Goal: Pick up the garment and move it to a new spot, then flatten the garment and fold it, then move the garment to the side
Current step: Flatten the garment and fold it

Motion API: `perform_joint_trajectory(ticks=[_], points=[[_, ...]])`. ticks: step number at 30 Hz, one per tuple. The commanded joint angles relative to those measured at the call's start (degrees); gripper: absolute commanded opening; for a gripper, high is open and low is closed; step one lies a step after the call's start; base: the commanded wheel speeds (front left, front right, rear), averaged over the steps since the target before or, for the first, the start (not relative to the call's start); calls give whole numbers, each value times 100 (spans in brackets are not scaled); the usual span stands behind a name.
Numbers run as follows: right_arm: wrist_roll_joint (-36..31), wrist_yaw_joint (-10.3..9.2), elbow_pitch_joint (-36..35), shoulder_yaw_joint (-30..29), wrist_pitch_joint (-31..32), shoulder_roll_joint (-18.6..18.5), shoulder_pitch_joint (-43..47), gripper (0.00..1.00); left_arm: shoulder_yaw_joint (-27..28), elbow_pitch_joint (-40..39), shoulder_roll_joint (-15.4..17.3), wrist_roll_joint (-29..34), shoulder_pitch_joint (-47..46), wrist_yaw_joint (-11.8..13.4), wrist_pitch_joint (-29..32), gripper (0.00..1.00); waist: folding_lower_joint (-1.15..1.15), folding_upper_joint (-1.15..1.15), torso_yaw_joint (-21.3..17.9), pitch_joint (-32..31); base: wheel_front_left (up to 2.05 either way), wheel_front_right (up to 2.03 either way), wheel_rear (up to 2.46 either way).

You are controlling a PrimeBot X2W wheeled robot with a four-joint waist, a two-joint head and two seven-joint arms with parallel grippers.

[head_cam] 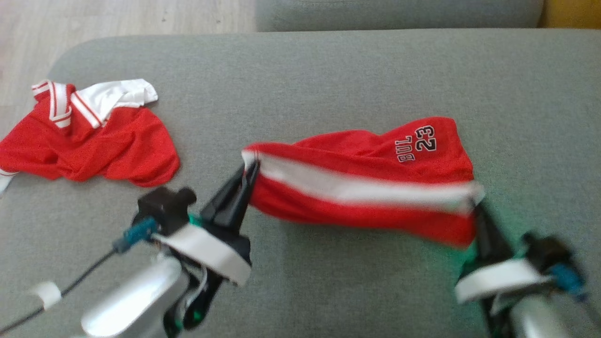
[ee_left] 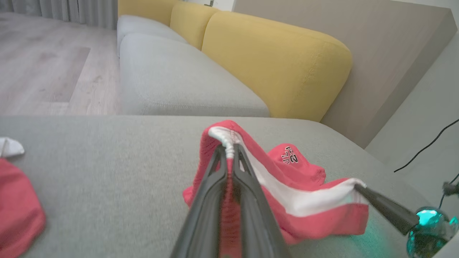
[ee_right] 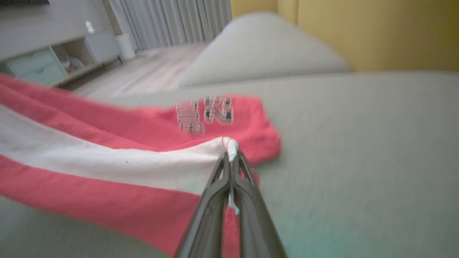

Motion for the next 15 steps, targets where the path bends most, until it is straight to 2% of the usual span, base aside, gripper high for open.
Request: perform_joint_trajectory(ticks=[1, 4, 7, 8, 11, 15], points=[[-76, -4, -692, -155, -63, -44, -458, 0, 296, -152, 223, 209, -650, 11, -32, 0, 0, 0, -55, 63, 0, 0, 0], [-204, -4, -1425, -547, -63, -40, -993, 0, 316, 1, 257, 567, -1298, 32, 148, 0, 0, 0, -167, 202, 0, 0, 0], [-340, -4, -1659, -730, -63, -116, -1566, 0, 321, 204, 201, 815, -1908, -54, 310, 0, 0, 0, -241, 351, 0, 0, 0], [-425, -4, -1673, -854, -63, -304, -2303, 0, 335, 485, 43, 1053, -2654, -217, 454, 0, 0, 0, -310, 561, 0, 0, 0], [-523, -4, -1437, -1020, -63, -760, -3523, 0, 405, 1113, -415, 1380, -3854, -484, 429, 0, 0, 0, -399, 841, 0, 0, 0], [-567, -4, -1286, -1401, -63, -1356, -4865, 0, 611, 2072, -1141, 1756, -5266, -675, -130, 0, 0, 0, -454, 1175, 0, 0, 0]])
